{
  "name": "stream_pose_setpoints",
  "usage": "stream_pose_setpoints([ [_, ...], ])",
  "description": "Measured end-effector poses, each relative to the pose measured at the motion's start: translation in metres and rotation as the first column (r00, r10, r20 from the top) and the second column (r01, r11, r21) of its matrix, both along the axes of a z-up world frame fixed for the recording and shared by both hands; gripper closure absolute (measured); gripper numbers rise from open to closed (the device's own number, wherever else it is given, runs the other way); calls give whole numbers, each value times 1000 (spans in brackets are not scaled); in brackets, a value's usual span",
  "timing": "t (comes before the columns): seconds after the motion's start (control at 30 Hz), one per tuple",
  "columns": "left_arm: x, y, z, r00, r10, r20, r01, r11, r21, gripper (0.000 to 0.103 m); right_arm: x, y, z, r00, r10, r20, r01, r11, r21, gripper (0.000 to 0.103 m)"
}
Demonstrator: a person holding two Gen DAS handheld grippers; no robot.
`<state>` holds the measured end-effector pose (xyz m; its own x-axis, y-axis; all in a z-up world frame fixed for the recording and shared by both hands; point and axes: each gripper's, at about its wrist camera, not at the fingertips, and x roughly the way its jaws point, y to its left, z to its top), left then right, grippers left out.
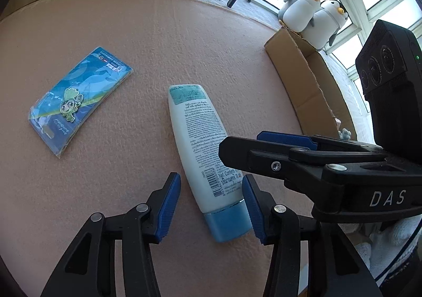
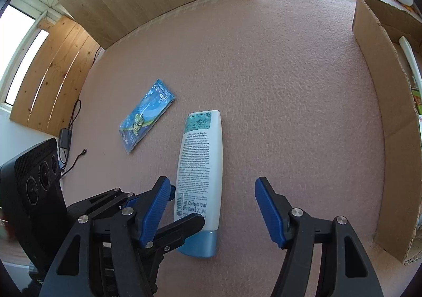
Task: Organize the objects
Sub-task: 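Close the right gripper on the lotion tube beside the left gripper, then lift the lotion tube with the right gripper and carry it over the box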
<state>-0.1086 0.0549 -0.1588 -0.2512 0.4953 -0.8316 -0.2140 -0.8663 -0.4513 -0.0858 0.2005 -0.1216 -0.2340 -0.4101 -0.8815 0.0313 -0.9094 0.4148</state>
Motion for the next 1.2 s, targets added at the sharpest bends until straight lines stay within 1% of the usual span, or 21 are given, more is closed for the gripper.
stream_pose_setpoints([
  [0.1, 0, 0, -2, 1000, 5, 11, -5, 1000, 18, 52, -2, -4, -8, 1000, 18, 24, -17, 1000, -14, 41],
  [0.17, 0, 0, -4, 1000, 8, 17, -8, 999, 32, 53, -1, -6, -12, 999, 30, 37, -30, 999, -20, 45],
  [0.23, 0, -1, -5, 1000, 9, 23, -10, 999, 41, 53, -1, -10, -16, 998, 47, 47, -45, 999, -26, 53],
  [0.37, 2, 8, -5, 1000, 2, 15, -2, 1000, 31, 56, 2, -13, -18, 997, 58, 51, -56, 998, -42, 59],
  [0.7, 10, 13, 0, 1000, 6, -2, -6, 1000, 14, 57, 5, -8, -18, 998, 48, 42, -46, 998, -48, 59],
  [0.8, 13, 15, 4, 1000, 7, -11, -7, 1000, 6, 59, 6, -7, -16, 999, 38, 34, -37, 998, -46, 59],
  [0.97, 15, 21, 22, 999, -3, -48, 3, 1000, 2, 60, 9, 1, 0, 1000, 26, -5, -26, 999, -41, 59],
  [1.2, 18, 41, 57, 993, -35, -116, 36, 999, 12, 61, 13, 26, 34, 996, -21, -83, 19, 1000, -22, 59],
])
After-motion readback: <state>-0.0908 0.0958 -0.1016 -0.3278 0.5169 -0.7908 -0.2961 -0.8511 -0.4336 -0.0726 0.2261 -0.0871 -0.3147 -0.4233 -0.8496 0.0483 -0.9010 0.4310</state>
